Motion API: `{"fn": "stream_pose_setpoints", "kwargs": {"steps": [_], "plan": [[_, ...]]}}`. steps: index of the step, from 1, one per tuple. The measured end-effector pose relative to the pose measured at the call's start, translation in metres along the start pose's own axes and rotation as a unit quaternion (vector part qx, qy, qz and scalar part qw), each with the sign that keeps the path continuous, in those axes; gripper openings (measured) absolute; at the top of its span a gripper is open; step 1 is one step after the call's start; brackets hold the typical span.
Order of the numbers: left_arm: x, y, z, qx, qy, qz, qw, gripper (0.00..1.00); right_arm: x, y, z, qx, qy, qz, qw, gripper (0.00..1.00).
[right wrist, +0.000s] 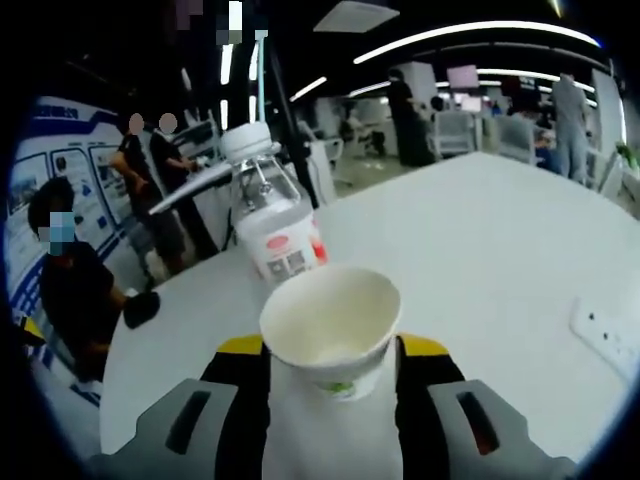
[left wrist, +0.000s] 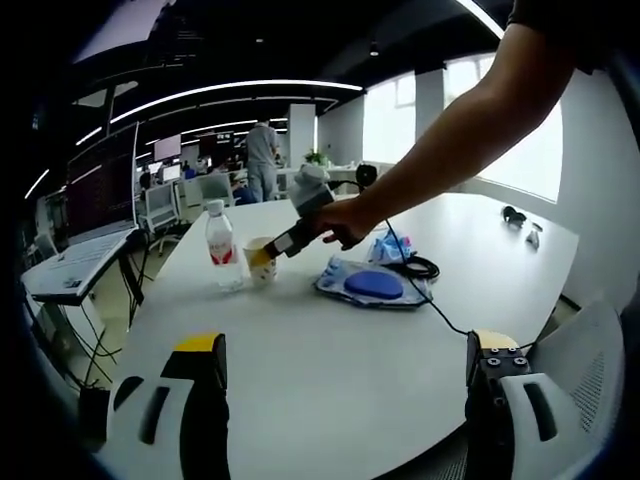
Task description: Arrange the tabletop items into an orderly group along one side of the table until the central work area is clear of visible clutter.
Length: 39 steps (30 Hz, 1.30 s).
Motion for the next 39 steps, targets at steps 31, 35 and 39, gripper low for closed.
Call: {"fn": "stream_pose_setpoints", "kwargs": {"steps": [31,35,39], "plan": [[-0.003,-0.007,-0.002,0.005,0.002,-0.006,1.0,0.99,-0.024,-0.005,0.008,0.006,0.011,-0.017,0.9998,0.48],[-0.004,-0.008,0.001,0.003,-0.001,-0.008,1.0,0.99,-0.03,-0.004,0.007,0.004,0.015,-0.013,0.9998,0.48],[-0.003,-0.009,0.0,0.004,0.001,-0.009,1.0,0.99,-0.04,-0.002,0.006,0.002,0.02,-0.01,0.9997,0.48]]}}
Point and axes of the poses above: the point that each gripper's makers call its tool centre point, and the gripper's own axes: x roughly forward along the fingers, z roughly to its left, y roughly out of its underside, the point moved 4 cm from there along -x, roughly backward along the fingers, and after that the axes turned 7 degrees about -z, right-handed, at the moved point
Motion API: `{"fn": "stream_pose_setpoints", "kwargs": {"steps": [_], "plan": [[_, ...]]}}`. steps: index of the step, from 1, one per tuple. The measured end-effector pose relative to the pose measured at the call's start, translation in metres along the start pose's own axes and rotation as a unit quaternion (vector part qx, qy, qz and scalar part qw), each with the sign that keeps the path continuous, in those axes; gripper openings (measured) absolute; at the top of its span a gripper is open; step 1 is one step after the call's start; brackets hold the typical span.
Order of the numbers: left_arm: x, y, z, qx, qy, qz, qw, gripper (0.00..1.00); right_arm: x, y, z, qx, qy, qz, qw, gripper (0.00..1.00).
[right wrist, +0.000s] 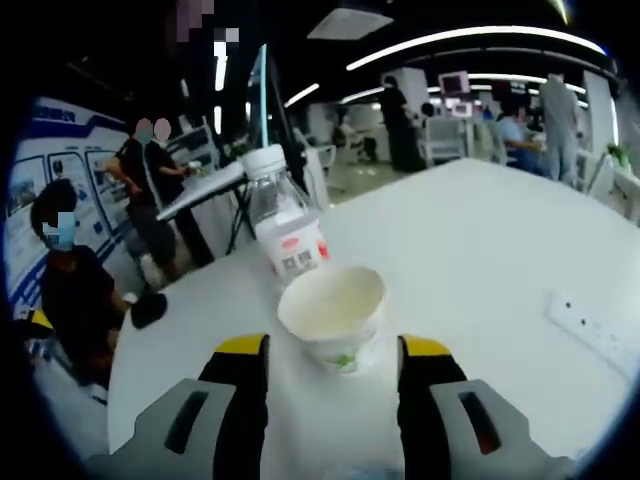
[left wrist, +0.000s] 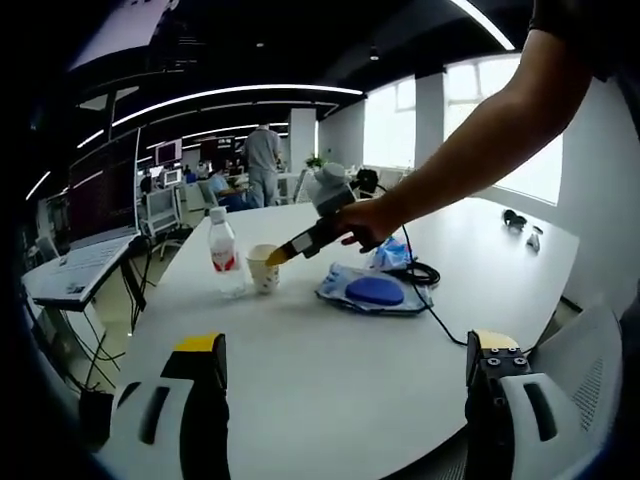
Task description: Arrange the tabletop items into an orderly group along one side of the table until the central work area is clear of visible clutter.
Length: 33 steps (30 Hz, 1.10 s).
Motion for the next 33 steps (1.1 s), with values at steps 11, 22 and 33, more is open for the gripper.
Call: {"fn": "stream_pose_setpoints", "kwargs": {"steps": [11,22,33], "plan": [[0.008,-0.003,-0.01,0.004,0.023,-0.001,0.9997,0.99,-0.039,0.012,-0.013,0.015,0.032,-0.01,0.9993,0.47],[0.018,-0.007,-0.018,0.016,0.052,0.0,0.9985,0.99,-0.073,0.016,-0.024,0.026,0.064,-0.028,0.9972,0.47],[0.028,-0.006,-0.028,0.025,0.08,0.002,0.9965,0.99,-0.119,0.025,-0.039,0.036,0.105,-0.039,0.9931,0.48]]}}
Point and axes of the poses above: the point that each gripper's makers call its tool centre point, and the gripper's own axes: x roughly forward along the fingers, z roughly to its left, y roughly out of its underside, the point moved 4 cm from there along -x, roughly backward along the fingers, and after that the axes turned 7 degrees about -z, right-handed, at the moved point
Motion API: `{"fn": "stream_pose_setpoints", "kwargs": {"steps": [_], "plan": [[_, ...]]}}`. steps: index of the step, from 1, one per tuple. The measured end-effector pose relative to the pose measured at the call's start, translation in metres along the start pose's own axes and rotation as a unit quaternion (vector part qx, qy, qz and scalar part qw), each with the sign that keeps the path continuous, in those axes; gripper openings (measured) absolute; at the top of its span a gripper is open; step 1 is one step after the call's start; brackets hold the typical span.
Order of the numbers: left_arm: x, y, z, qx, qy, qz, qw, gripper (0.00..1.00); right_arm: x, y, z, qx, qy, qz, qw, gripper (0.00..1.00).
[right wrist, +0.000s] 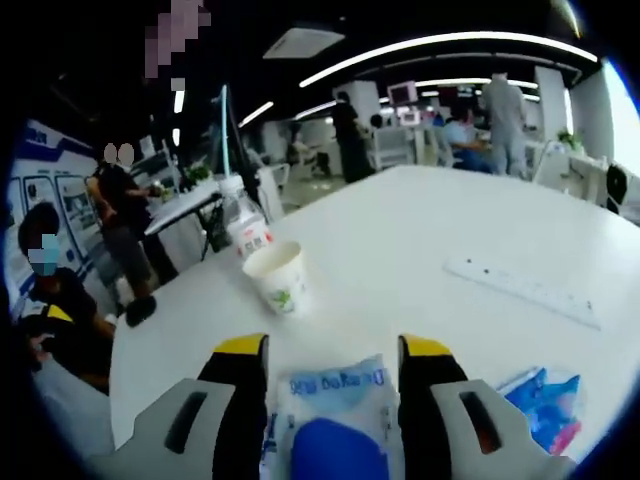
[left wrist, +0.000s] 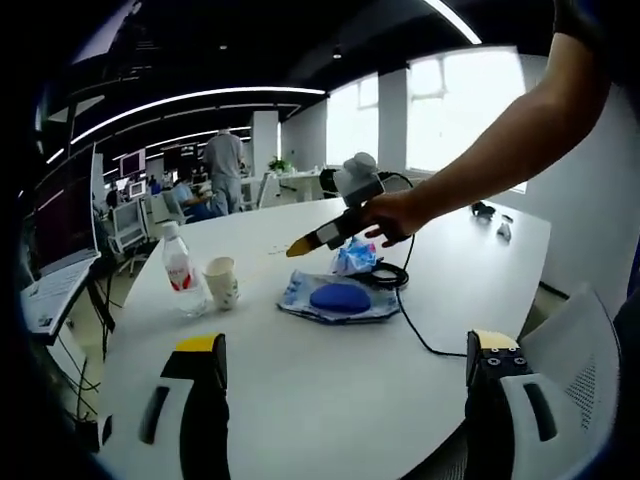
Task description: Arrange the tabletop items into an orderly group along one side of the table until the central work area is clear of visible clutter.
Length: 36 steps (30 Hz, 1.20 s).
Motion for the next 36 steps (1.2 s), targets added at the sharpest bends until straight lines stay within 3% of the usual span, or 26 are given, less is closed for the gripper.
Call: {"fn": "stream_pose_setpoints", "kwargs": {"steps": [13,26,36], "plan": [[0.023,-0.011,-0.014,0.016,0.049,-0.01,0.9986,0.99,-0.049,0.004,-0.032,0.015,0.054,-0.014,0.9983,0.48],[0.026,-0.011,-0.018,0.015,0.064,-0.009,0.9978,0.99,-0.066,0.005,-0.036,0.021,0.074,-0.023,0.9968,0.48],[0.042,-0.018,-0.019,0.012,0.077,-0.014,0.9969,0.98,-0.08,0.004,-0.042,0.023,0.09,-0.028,0.9953,0.47]]}}
Point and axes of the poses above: the point that each gripper's makers call its tool centre point, and the gripper's own axes: x roughly forward along the fingers, z roughly to its left, y roughly out of its underside, the point moved 4 cm from there along -x, roughly backward along the fingers, and after that the axes turned 7 degrees about -z, right-handed, at the moved point
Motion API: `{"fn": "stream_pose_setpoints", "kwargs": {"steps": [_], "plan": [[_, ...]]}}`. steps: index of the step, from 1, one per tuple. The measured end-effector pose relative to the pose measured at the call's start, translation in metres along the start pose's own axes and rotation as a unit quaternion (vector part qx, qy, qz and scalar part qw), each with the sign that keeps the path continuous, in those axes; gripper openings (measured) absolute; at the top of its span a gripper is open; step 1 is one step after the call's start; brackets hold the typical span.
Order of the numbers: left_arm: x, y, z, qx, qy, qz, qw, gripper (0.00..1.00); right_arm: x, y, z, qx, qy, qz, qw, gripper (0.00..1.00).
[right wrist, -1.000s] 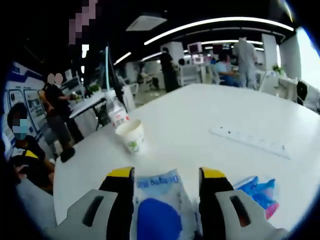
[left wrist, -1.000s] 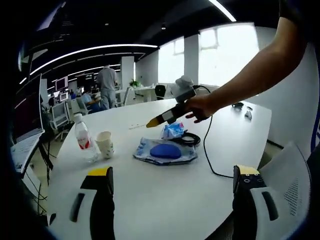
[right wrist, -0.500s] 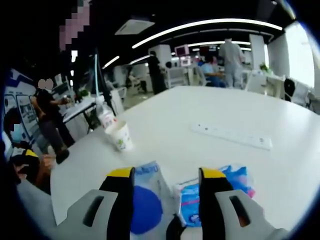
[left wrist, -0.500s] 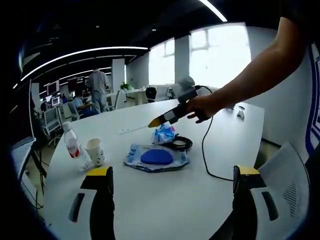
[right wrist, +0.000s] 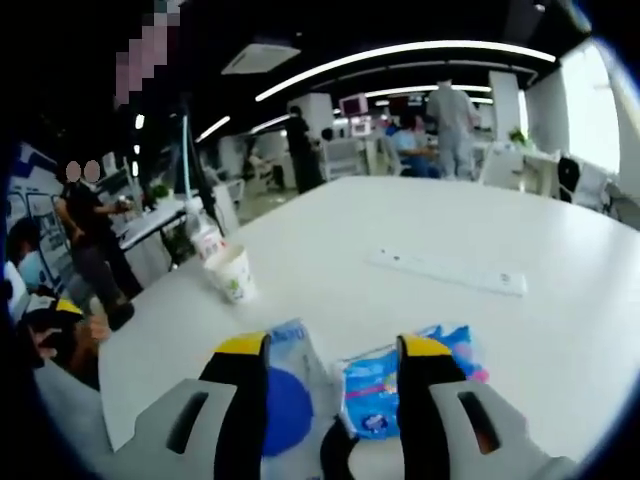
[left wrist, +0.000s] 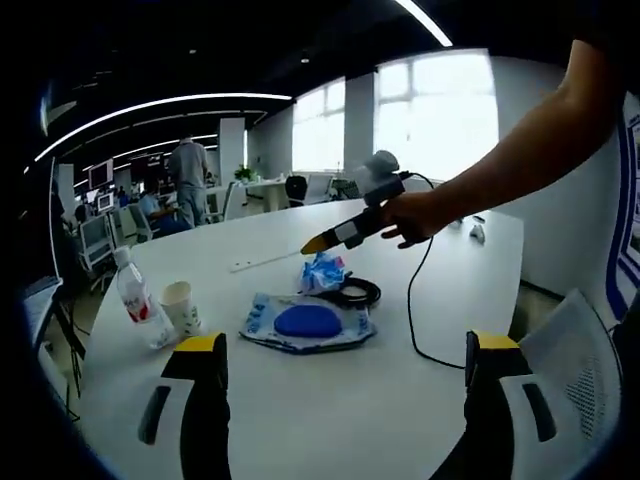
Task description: Arrange the tabletop items into an orderly group along one side of the table until the central work area is clear of visible clutter.
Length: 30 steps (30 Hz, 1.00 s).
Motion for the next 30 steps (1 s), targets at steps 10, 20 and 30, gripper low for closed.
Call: {"fn": "stream_pose_setpoints", "kwargs": {"steps": [10,20,30], "plan": [[0.015,-0.005,0.012,0.004,0.0,-0.002,1.0,0.98,-0.006,-0.002,-0.005,0.002,0.01,-0.004,0.9999,0.47],[0.035,-0.011,0.02,-0.016,-0.003,-0.013,0.9998,0.97,-0.015,0.002,-0.012,0.011,0.022,-0.008,0.9997,0.47],[0.055,-0.005,0.019,-0.025,0.01,-0.005,0.9996,0.95,-0.025,0.007,-0.019,0.018,0.035,-0.008,0.9992,0.46]]}}
Point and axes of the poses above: the point that each gripper's makers call its tool centre point, and the gripper's own axes: x roughly forward along the fingers, z roughly to its left, y roughly out of its underside, the point moved 4 cm from there along -x, roughly backward along the fingers, and after that the axes turned 7 degrees about -z, right-handed, at the moved point
